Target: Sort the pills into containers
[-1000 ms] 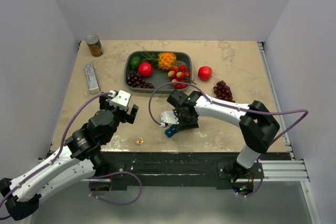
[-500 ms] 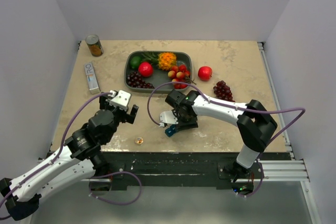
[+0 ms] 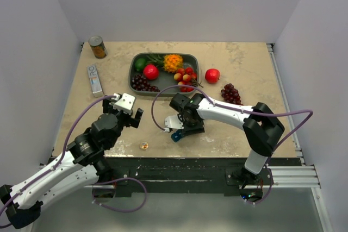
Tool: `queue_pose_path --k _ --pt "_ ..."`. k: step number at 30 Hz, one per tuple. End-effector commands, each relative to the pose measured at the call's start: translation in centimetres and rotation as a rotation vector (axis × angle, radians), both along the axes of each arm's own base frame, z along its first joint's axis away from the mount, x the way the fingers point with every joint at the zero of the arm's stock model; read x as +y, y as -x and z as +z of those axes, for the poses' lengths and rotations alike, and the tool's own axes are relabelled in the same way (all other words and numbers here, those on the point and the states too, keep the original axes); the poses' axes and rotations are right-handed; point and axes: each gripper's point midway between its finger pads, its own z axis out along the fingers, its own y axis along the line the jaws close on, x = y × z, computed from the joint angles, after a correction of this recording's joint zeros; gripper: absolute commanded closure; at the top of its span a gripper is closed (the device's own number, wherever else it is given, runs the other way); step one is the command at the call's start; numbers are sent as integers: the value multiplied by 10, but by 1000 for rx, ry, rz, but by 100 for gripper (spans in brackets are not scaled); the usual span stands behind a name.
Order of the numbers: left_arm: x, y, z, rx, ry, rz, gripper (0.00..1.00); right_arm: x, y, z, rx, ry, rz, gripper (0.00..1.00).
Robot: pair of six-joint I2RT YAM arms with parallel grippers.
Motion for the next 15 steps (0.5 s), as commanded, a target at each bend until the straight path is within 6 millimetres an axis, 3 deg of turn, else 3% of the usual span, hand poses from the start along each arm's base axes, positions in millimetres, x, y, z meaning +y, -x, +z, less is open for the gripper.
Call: queue_pose_path --k 1,15 --pt "1 -2 6 -18 28 14 1 6 -4 7 -18 -13 -12 100" --pt "1 -2 6 -19 29 14 1 16 1 5 30 -82 -25 100"
